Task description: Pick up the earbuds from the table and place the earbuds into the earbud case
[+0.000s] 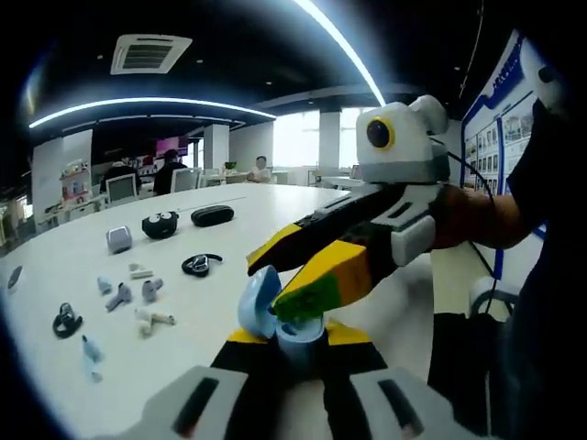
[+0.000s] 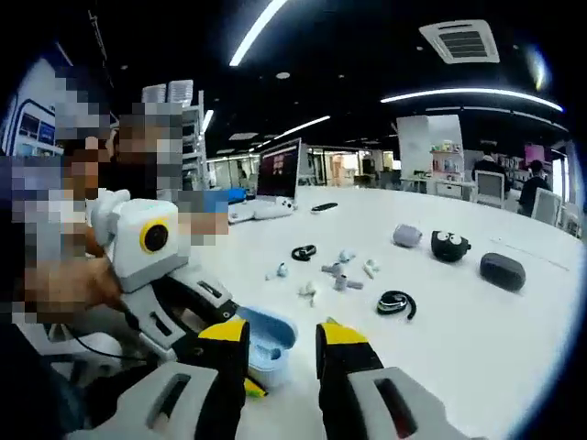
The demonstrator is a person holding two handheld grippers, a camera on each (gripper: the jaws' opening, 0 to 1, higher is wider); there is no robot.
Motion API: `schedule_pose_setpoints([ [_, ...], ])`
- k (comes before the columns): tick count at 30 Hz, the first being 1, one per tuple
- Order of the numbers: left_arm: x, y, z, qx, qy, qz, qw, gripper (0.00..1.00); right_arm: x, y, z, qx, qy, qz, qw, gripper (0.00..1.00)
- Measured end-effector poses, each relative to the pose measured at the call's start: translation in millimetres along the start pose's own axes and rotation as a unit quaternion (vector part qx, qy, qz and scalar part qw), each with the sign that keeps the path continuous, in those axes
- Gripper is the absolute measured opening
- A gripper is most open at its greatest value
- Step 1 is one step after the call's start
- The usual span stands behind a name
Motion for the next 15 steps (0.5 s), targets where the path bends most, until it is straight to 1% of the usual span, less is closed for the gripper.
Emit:
schedule_pose_setpoints([
  [5,-0.2,0.3,0.5,0.0,0.0,-0.001,1.0,0.2,-0.2,-0.2,1.5,-0.007,-0.002,0.004,1.0,0.28],
  [15,-0.7,0.0,0.7,0.008,-0.006,0.002,0.9999,0.2,2.8,-0.5,0.4,-0.017,-0.003,-0.009,0.9998,0.27],
])
Point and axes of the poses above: the point that each gripper's makers call its tool centre point, and the gripper's own axes: z roughly forward along the fingers, x roughly to its left, y roughly out of its top, the point moved 1 cm from there along -z, roughly backward along the fingers, and after that the axes turned 10 degrees about x, right-handed, at the moved point
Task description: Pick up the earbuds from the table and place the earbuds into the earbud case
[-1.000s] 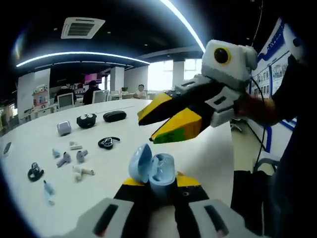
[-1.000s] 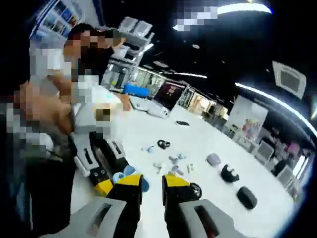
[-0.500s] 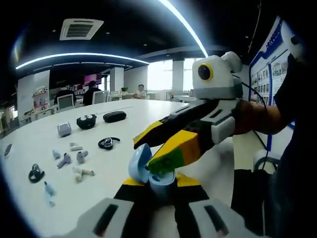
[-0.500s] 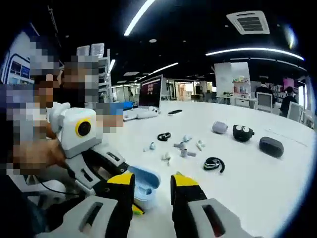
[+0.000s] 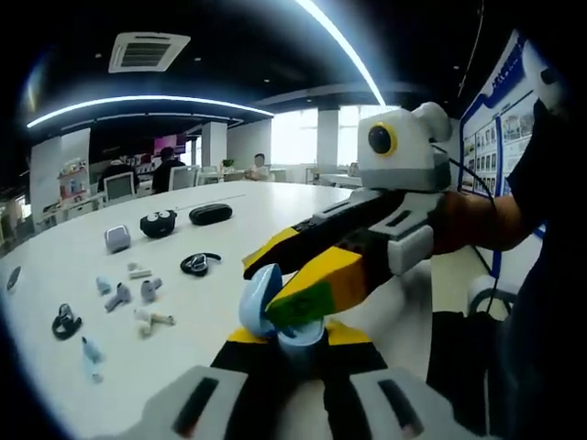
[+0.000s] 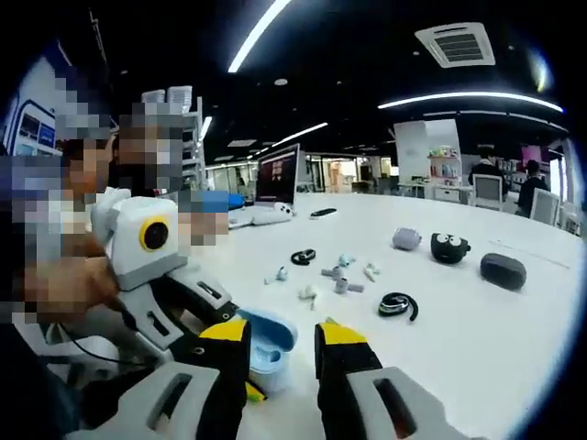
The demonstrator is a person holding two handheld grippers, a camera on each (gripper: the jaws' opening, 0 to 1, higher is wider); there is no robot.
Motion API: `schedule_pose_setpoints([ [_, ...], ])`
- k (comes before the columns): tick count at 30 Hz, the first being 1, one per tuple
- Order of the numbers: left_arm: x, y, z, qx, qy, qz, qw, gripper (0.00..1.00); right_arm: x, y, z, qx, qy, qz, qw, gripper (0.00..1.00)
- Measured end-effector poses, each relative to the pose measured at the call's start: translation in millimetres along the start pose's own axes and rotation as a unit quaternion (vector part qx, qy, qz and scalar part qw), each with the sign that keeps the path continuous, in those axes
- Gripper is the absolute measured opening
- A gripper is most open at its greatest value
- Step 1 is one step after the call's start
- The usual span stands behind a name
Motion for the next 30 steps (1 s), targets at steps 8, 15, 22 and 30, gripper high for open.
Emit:
schedule_pose_setpoints([
  [8,-0.3,-0.4,-0.3,0.012,0.0,0.0,0.9999,0.2,3.0,0.3,-0.4,0.0,0.0,-0.021,0.9998,0.26],
  [15,-2.3,-0.5,0.8,0.01,-0.004,0.003,0.9999,0.2,13.4,-2.4,2.3,0.005,0.026,-0.016,0.9995,0.37],
  [22,-1.1,-1.3,1.6,0.003,-0.002,0.002,1.0,0.2,7.8,0.3,5.4,0.024,0.024,-0.015,0.9993,0.38],
  [30,2.1,-3.0,0.0,-0.002,0.0,-0.001,1.0,0.19,-3.1,6.3,-7.3,0.037,0.021,-0.021,0.9989,0.37],
])
Point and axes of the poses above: the point that each gripper's makers call its tool centre point, and the gripper's own axes: z roughly forward along the fingers, x roughly to its left, y roughly out of its top, the point moved 1 cm from there along -z, roughly backward along the fingers, and after that the axes turned 10 degrees about x, right-handed, at the moved point
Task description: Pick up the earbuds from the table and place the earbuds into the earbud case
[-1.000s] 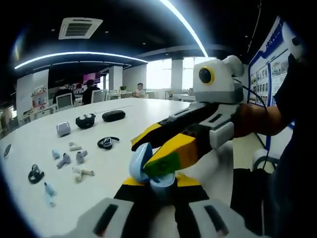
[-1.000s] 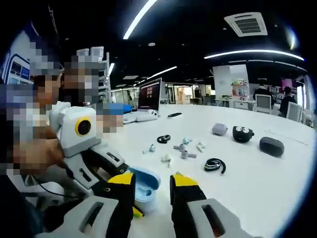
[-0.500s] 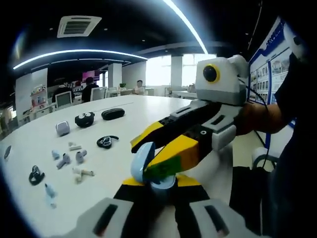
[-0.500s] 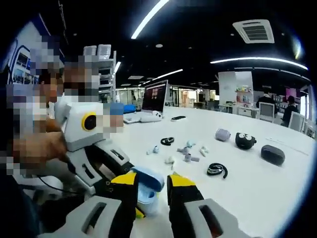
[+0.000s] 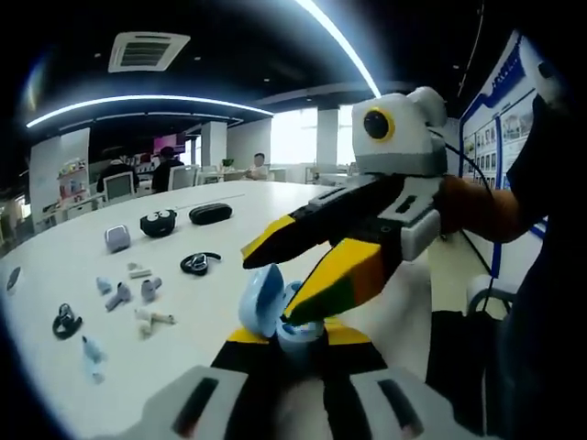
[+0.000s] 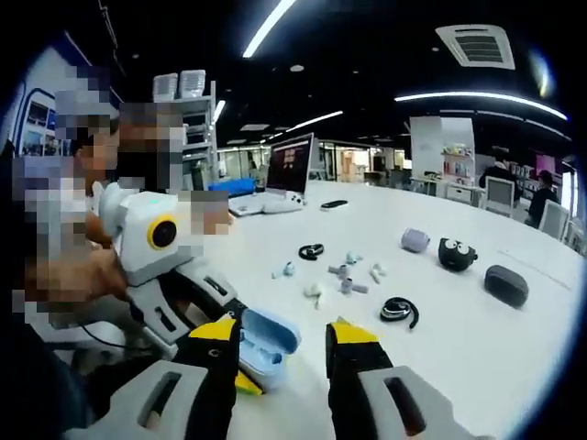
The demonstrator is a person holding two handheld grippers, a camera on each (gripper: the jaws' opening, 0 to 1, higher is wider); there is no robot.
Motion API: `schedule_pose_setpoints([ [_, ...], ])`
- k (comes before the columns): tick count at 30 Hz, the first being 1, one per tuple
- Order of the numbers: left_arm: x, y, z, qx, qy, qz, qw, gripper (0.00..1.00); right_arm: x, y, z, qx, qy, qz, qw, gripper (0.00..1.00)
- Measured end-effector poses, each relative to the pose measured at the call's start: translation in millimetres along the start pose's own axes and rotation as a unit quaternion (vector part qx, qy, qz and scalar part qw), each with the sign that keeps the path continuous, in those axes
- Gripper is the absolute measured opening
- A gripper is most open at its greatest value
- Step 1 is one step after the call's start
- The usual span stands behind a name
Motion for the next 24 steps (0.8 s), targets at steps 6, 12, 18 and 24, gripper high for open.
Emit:
schedule_pose_setpoints([
  [6,0.4,0.3,-0.3,-0.001,0.0,0.001,1.0,0.19,-10.2,12.1,-12.9,-0.01,0.0,0.014,0.9999,0.36],
  [12,0.7,0.6,-0.6,-0.001,0.001,0.0,1.0,0.19,-23.6,24.5,-16.4,-0.01,-0.006,0.009,0.9999,0.35],
  [18,0.2,1.1,-0.7,0.004,0.007,0.0,1.0,0.19,-28.3,32.2,-7.8,0.026,0.004,-0.018,0.9995,0.34],
  [24,0.1,1.2,-1.1,0.003,0.01,-0.002,0.9999,0.19,-30.1,44.8,8.9,0.063,0.021,-0.054,0.9963,0.31],
])
Point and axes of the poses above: the point that each gripper's makers call its tool centre point, and the gripper's own axes: z roughly forward along the fingers, x roughly to its left, y roughly out of its top, the point moved 1 cm from there along -z, roughly backward along the fingers, and after that the axes turned 10 degrees about x, right-handed, at the moved point
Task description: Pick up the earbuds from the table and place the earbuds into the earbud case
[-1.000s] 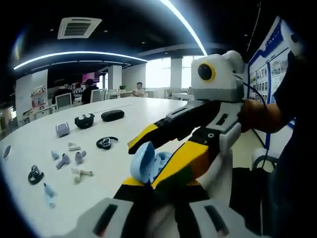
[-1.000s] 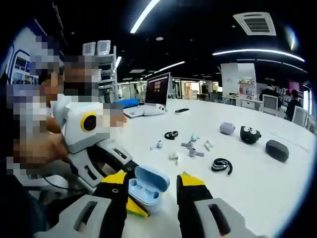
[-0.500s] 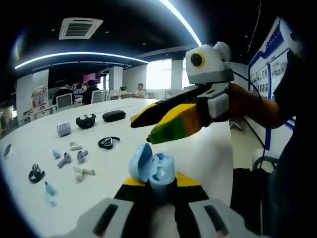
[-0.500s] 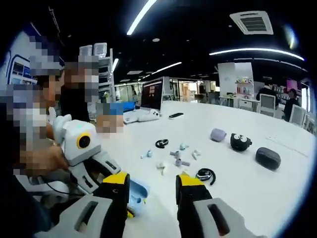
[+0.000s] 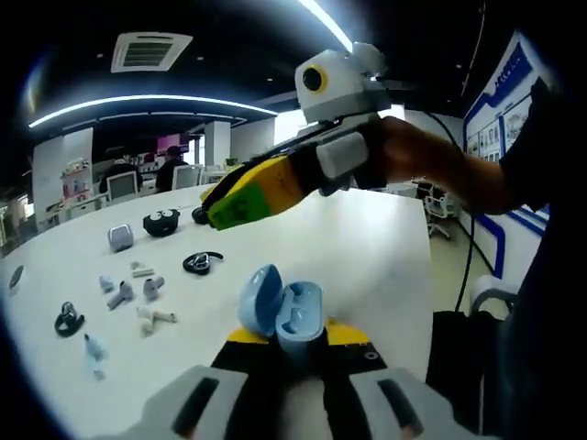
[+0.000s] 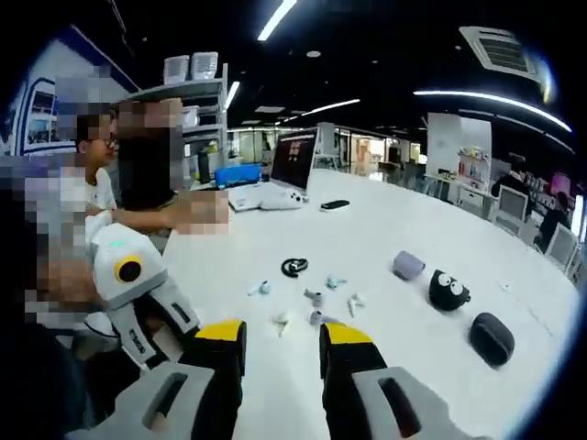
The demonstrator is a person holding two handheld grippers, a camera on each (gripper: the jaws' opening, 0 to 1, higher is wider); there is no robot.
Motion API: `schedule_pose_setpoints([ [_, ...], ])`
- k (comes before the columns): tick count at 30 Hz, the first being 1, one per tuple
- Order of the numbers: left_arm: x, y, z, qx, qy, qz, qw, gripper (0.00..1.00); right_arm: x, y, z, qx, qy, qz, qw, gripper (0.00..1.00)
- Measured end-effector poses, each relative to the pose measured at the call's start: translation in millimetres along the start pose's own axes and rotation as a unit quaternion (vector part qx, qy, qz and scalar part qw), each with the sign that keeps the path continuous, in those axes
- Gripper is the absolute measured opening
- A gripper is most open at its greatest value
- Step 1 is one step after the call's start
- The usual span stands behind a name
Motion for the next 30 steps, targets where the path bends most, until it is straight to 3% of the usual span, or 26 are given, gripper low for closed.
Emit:
schedule_pose_setpoints([
  [9,-0.9,-0.2,-1.2,-0.004,0.002,-0.002,1.0,0.19,-23.8,21.6,22.9,0.053,-0.011,-0.068,0.9962,0.26],
  [14,-1.1,-0.3,-1.5,-0.008,0.002,-0.004,1.0,0.19,-45.7,22.2,36.8,0.098,-0.04,-0.121,0.987,0.26],
  [30,-3.6,-0.4,0.6,-0.017,0.0,-0.004,0.9998,0.19,-85.3,27.1,96.0,0.167,-0.069,-0.208,0.9612,0.25],
])
Point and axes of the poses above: the point that each gripper's makers call its tool centre point, and the gripper's own axes: z roughly forward along the fingers, x roughly to its left, y roughly out of its top, the point moved 1 cm from there along -z, roughly backward along the fingers, and after that the axes turned 10 degrees about x, right-handed, at the moved point
